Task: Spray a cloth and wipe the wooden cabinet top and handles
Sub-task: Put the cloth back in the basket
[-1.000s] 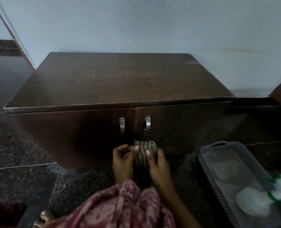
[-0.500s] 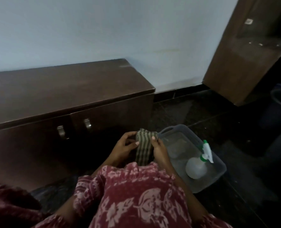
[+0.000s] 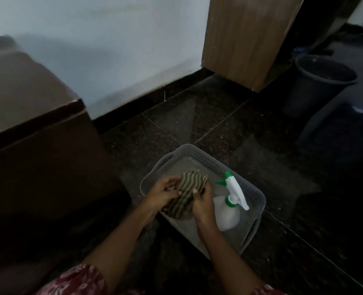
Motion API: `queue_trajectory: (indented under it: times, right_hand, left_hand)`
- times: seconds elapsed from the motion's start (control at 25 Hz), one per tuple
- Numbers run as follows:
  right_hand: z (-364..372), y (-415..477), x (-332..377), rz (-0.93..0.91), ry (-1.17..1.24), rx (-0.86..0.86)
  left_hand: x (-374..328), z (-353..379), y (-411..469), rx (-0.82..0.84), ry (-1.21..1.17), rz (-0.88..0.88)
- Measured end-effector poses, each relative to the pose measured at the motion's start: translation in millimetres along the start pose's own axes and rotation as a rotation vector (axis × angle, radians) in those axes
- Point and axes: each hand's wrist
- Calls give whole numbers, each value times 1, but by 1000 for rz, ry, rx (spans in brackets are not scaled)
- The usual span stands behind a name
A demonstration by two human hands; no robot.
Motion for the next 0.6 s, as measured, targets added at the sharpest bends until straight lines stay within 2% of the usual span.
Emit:
queue_trajectory:
  times: [0.12,0.24,0.4,0.52,0.6]
  right_hand:
    - [10,42,-26,32,-96,-66]
    - [15,63,-50,74,-120,-147]
    - [15,72,-66,85,-249,-161]
    - [10,71,-68,144,-422,-170]
    - [9,67,-65,168,-525,-142]
  left_hand:
    - [26,3,50,101,123,8]
    - [46,11,82,96,189,62]
    - [66,28,94,57,194,44]
    - [78,37,96,-18,444,104]
    - [80,36,97,2,651,115]
Point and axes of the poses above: each hand's wrist, its own y-axis towards the middle knuckle, its own z-axis out of the palm, x = y × z, and after that the axes turned 10 degrees about y, right-handed
